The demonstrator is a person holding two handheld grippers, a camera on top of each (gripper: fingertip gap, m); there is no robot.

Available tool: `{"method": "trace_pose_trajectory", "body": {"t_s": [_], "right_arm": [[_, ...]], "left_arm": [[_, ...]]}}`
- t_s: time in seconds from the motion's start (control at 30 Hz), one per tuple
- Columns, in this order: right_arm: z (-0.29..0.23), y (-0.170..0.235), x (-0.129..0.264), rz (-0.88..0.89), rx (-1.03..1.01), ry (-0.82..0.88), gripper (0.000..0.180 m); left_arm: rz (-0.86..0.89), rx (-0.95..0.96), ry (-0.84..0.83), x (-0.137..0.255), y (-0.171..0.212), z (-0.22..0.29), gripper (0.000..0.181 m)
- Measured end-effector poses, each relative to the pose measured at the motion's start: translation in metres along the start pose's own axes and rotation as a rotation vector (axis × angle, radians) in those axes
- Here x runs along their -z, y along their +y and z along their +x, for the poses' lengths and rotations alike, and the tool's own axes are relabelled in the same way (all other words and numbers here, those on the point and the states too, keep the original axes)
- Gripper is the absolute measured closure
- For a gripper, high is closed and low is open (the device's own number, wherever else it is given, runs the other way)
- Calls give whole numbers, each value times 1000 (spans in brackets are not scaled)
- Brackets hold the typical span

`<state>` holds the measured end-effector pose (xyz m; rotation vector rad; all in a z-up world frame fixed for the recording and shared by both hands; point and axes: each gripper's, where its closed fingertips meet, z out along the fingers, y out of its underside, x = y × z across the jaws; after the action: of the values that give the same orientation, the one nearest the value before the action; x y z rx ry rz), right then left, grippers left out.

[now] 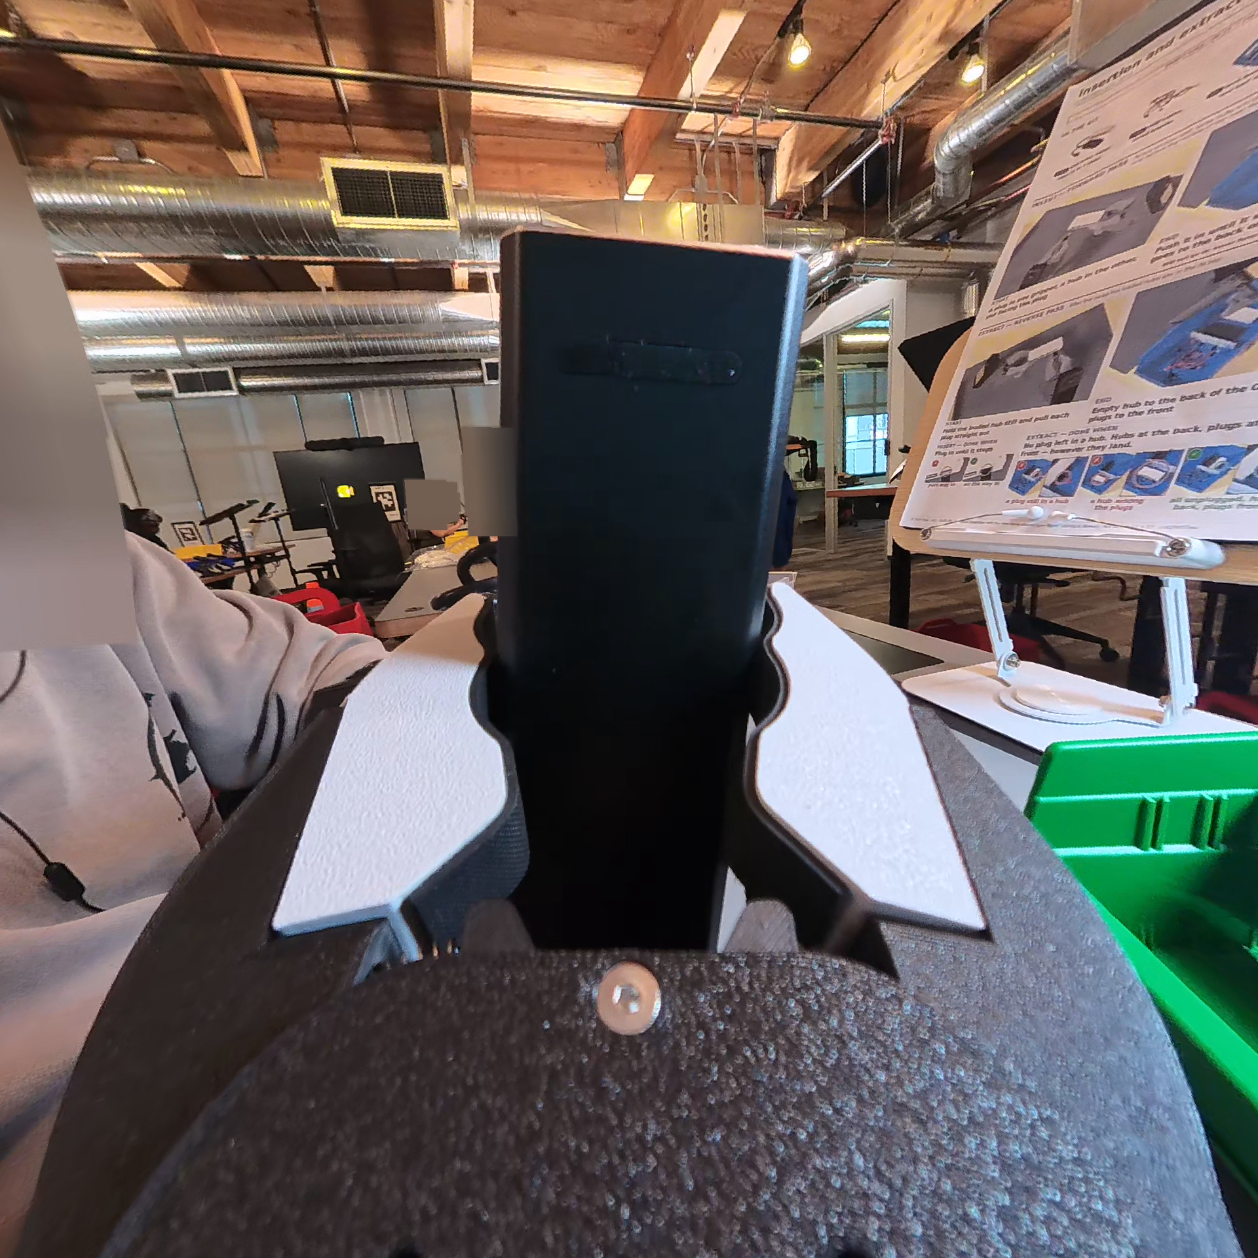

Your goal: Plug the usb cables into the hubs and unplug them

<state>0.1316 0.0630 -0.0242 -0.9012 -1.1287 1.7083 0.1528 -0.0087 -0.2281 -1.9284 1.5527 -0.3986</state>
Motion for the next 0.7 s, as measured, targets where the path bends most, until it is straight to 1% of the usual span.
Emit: {"method": "trace_pose_trajectory", "body": {"t_s": [0.03, 0.13, 0.23, 0.33, 0.47, 0.57, 0.7], "right_arm": [[0, 1, -1, -5, -1, 2, 108], [1, 6, -3, -13, -12, 4, 108], [2, 14, -5, -30, -19, 7, 108], [0, 18, -7, -42, -22, -8, 108], [-7, 21, -10, -47, -54, -66, 108], [-12, 19, -17, -28, -101, -116, 108], [-16, -4, -41, 41, -164, -204, 108]], "left_arm": [[1, 14, 5, 0, 1, 0, 173], [-33, 47, 0, 6, 10, 0, 174], [-169, 37, -109, 31, 39, -21, 174], [-102, 167, -192, 77, 57, -49, 174], [4, 316, -409, 160, 80, -97, 174], [136, 356, -489, 210, 68, -108, 174], [247, 311, -526, 252, 28, -108, 174]]}}
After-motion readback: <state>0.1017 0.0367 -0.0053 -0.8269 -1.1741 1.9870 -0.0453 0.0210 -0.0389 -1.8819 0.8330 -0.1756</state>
